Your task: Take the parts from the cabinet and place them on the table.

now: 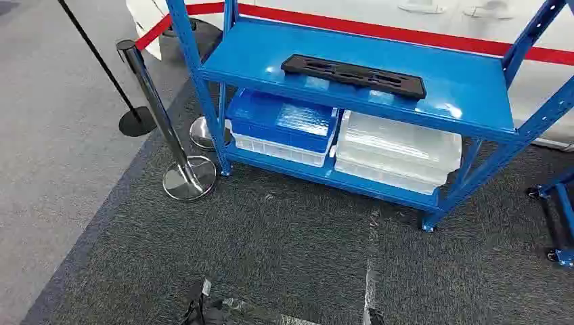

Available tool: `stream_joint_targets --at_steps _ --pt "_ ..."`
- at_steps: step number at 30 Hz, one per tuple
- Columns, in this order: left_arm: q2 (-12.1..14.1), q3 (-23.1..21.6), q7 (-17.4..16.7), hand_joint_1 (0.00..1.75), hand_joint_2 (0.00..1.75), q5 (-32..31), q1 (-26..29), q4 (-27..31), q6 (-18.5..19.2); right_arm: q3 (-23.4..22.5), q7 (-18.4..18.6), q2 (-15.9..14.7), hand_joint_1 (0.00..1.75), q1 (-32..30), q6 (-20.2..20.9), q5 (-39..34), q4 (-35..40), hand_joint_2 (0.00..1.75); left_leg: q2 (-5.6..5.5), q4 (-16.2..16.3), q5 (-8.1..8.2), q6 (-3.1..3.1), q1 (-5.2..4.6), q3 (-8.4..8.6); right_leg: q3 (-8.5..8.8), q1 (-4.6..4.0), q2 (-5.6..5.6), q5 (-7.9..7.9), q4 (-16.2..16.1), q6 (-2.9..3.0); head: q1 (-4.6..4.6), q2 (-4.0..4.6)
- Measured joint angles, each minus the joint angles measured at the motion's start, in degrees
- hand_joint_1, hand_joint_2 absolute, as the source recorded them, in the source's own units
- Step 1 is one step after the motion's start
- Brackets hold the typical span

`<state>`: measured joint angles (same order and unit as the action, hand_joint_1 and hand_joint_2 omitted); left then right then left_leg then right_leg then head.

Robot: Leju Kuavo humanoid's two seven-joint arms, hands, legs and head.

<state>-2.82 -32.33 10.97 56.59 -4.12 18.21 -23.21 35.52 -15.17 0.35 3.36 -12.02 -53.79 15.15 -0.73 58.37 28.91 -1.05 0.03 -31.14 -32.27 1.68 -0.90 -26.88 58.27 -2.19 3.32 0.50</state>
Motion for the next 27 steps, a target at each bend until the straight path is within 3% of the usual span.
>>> stream_joint_targets --at_steps 1,2,3,5,6,7,8,9,11,12,13,14,17,18,21,22,23,24,26,27 --pt "0.0 -0.7 0.0 0.00 0.00 0.3 0.0 0.0 0.0 0.0 -1.6 -0.2 0.00 0.2 0.3 -1.0 -0.1 0.00 0.01 -0.7 -0.32 -0.41 0.08 0.24 0.26 -0.17 -0.04 0.16 -0.3 -0.30 0.02 0.00" --pt "-0.2 -1.4 0.0 0.00 0.00 0.5 0.0 -0.1 0.0 0.0 -3.1 -0.5 0.00 0.3 0.7 -2.1 -0.2 0.00 0.22 -1.9 -0.98 -0.80 0.93 0.93 0.06 -0.09 0.08 -0.24 -0.1 -0.43 -0.04 0.00" --pt "-0.3 -2.1 0.0 0.00 0.00 0.5 -0.1 -0.2 0.0 0.0 -4.9 -1.0 0.00 0.5 1.1 -3.2 -0.2 0.00 0.28 -2.3 -1.17 -1.00 0.82 1.34 -0.50 -0.22 0.29 -1.31 1.5 -0.51 -0.15 0.00" --pt "-0.3 -3.7 0.1 0.00 0.00 0.8 -0.5 -0.5 0.1 -0.3 -8.2 -1.6 0.00 0.8 2.1 -4.8 -0.2 0.00 0.38 -2.3 -1.26 -1.15 0.82 1.33 -4.80 -0.25 0.31 -5.39 10.2 -0.63 -0.39 0.00" --pt "-0.4 -4.5 0.2 0.00 0.00 0.9 -0.5 -0.7 0.2 -0.9 -9.7 -1.8 0.00 0.9 2.5 -5.2 -0.2 0.00 0.41 -2.3 -1.21 -1.19 0.79 1.35 -7.09 -0.16 0.31 -6.65 14.5 -0.78 -0.31 0.00" --pt "-0.4 -5.4 0.2 0.00 0.00 1.0 -0.5 -0.8 0.3 -1.5 -11.0 -1.9 0.00 0.9 3.0 -5.2 -0.1 0.00 0.40 -2.3 -1.12 -1.23 0.80 1.38 -8.49 -0.07 0.32 -6.68 16.7 -0.89 -0.33 0.00" --pt "-0.4 -6.2 0.2 0.00 0.00 1.0 -0.5 -0.9 0.3 -2.3 -12.2 -2.1 0.00 0.9 3.4 -5.1 0.1 0.00 0.31 -2.3 -1.03 -1.13 0.88 1.52 -8.57 0.06 0.36 -5.47 16.2 -1.02 -0.37 0.00" --pt "-0.5 -7.1 0.2 0.00 0.00 1.0 -0.5 -1.0 0.4 -3.0 -13.2 -2.3 0.00 1.0 3.8 -4.8 0.3 0.00 0.19 -2.2 -0.82 -0.92 1.04 1.74 -7.39 0.26 0.39 -3.05 13.2 -1.16 -0.33 0.00" --pt "-0.5 -8.4 0.2 0.00 0.00 0.9 -0.6 -1.0 0.4 -4.5 -15.1 -2.6 0.00 1.5 4.7 -3.6 1.0 0.00 -0.06 -1.4 0.05 -0.02 1.54 2.09 -2.93 0.75 0.45 2.51 3.2 -1.63 -0.35 0.00" --pt "-0.5 -8.9 0.2 0.00 0.00 0.9 -0.7 -1.2 0.4 -5.5 -15.9 -2.6 0.00 2.0 5.1 -2.8 1.5 0.00 -0.09 -1.1 0.55 0.65 1.41 1.57 -2.25 0.50 0.30 0.85 2.0 -1.85 -0.52 0.00" --pt "-0.5 -9.4 0.2 0.00 0.00 0.7 -1.1 -1.2 0.4 -6.3 -16.5 -2.6 0.00 2.5 5.4 -2.0 2.3 0.00 -0.09 -0.1 0.96 1.10 1.06 1.10 -1.85 0.27 0.08 0.88 1.2 -0.78 -0.85 0.00" --pt "-0.5 -10.1 0.0 0.00 0.00 0.5 -1.2 -1.3 0.4 -7.2 -16.6 -2.6 0.00 2.7 5.6 -1.5 3.3 0.00 -0.16 -0.4 0.82 1.37 1.05 1.11 -2.15 0.14 0.08 0.78 1.5 -0.13 -0.61 0.00" --pt "-0.5 -11.8 -0.2 0.00 0.00 0.3 -1.1 -1.4 0.4 -9.2 -16.6 -3.0 0.00 2.7 5.4 -0.2 7.0 0.00 -0.17 -0.3 0.94 1.91 1.36 1.27 -2.08 0.07 0.24 0.70 1.5 1.26 -0.22 0.00" --pt "-0.5 -12.1 -0.2 0.00 0.00 0.3 -1.1 -1.5 0.4 -9.8 -16.6 -3.1 0.00 2.7 5.0 0.1 8.5 0.00 0.24 1.7 2.24 1.92 1.35 0.46 -2.00 0.03 0.29 0.65 1.5 1.56 -0.09 0.00" --pt "-0.4 -13.4 -0.2 0.00 0.00 0.3 -1.3 -1.5 0.4 -11.5 -16.4 -3.4 0.00 2.5 3.3 1.0 13.4 0.00 0.40 15.3 8.36 1.74 1.10 -6.65 -1.95 -0.55 0.47 0.41 1.5 2.21 -0.02 0.00" --pt "-0.4 -13.7 -0.2 0.00 0.00 0.3 -1.3 -1.6 0.4 -11.9 -16.3 -3.5 0.00 2.4 2.6 1.3 15.0 0.00 0.40 18.1 8.76 1.53 1.02 -8.42 -1.87 -0.81 0.48 0.33 1.5 2.36 0.00 0.00" --pt "-0.4 -14.1 -0.2 0.00 0.00 0.3 -1.3 -1.7 0.4 -12.5 -16.3 -3.7 0.00 2.3 2.1 1.6 16.9 0.00 0.39 18.4 7.71 1.17 0.84 -8.97 -1.67 -1.07 0.48 0.23 1.5 2.52 -0.02 0.00" --pt "-0.3 -14.6 -0.2 0.00 0.00 0.2 -1.3 -1.8 0.4 -13.0 -16.3 -3.9 0.00 2.1 1.4 1.9 18.7 0.00 0.39 16.2 5.64 0.71 0.59 -8.29 -1.42 -1.26 0.46 0.11 1.5 2.68 0.00 0.00" --pt "-0.3 -15.1 -0.2 0.00 0.00 0.2 -1.4 -1.9 0.4 -13.7 -16.3 -4.3 0.00 2.0 0.4 2.7 22.5 0.00 0.39 6.6 -0.63 -0.62 -0.10 -4.35 -0.60 -1.58 0.35 -0.23 1.5 2.88 -0.02 0.00" --pt "-0.1 -15.5 -0.2 0.00 0.00 0.2 -1.4 -2.0 0.4 -14.1 -16.3 -4.3 0.00 1.9 0.0 3.2 24.6 0.00 0.41 2.6 -2.01 -1.43 -0.60 -2.95 -0.50 -1.48 0.27 -0.35 1.4 2.89 -0.13 0.00"
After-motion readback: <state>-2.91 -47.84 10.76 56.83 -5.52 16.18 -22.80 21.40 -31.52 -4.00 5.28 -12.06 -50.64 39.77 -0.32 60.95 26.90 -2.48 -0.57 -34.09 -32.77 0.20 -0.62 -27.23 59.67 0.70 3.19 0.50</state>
